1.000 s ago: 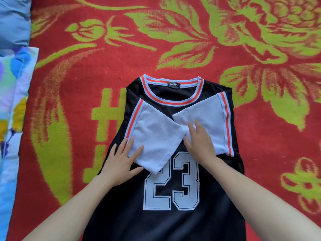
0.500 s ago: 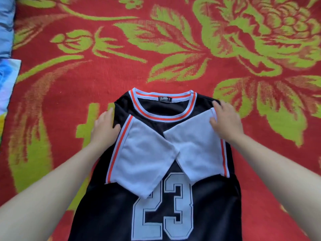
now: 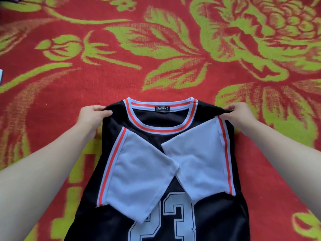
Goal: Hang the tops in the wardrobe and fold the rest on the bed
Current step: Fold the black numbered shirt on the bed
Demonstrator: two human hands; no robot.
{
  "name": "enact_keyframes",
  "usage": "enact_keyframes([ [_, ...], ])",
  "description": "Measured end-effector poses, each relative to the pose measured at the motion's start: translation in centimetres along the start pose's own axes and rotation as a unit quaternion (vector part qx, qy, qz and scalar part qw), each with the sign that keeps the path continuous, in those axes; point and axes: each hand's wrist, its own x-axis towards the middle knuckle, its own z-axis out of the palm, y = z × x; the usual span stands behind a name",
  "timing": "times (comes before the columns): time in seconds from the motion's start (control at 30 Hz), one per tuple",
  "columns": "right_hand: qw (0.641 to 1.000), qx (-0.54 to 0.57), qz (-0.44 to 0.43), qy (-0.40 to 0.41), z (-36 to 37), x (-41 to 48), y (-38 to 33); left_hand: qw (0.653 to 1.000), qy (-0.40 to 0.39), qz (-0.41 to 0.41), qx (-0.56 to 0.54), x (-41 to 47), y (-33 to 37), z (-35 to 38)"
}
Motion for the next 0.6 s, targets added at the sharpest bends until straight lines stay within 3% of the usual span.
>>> enact_keyframes([
  [0.07, 0.999, 0.035, -0.009, 0.007, -1.2, -0.4, -0.2, 0.999, -0.003, 0.03, -0.015, -0.2, 1.0, -1.1],
  [0.23, 0.984, 0.171, -0.027, -0.032, -4.8, -3.4, 0.6, 0.988, -0.117, 0.089, -0.04, -3.0, 2.5, -5.8],
  [0.37, 0.973, 0.213, -0.057, -0.073, -7.0, -8.4, 1.2, 0.981, -0.15, 0.12, 0.001, -5.8, 1.0, -9.6],
  [0.6, 0.969, 0.176, -0.062, -0.159, -8.0, -16.2, 4.7, 0.966, -0.22, 0.061, 0.124, -10.2, -6.7, -16.2],
])
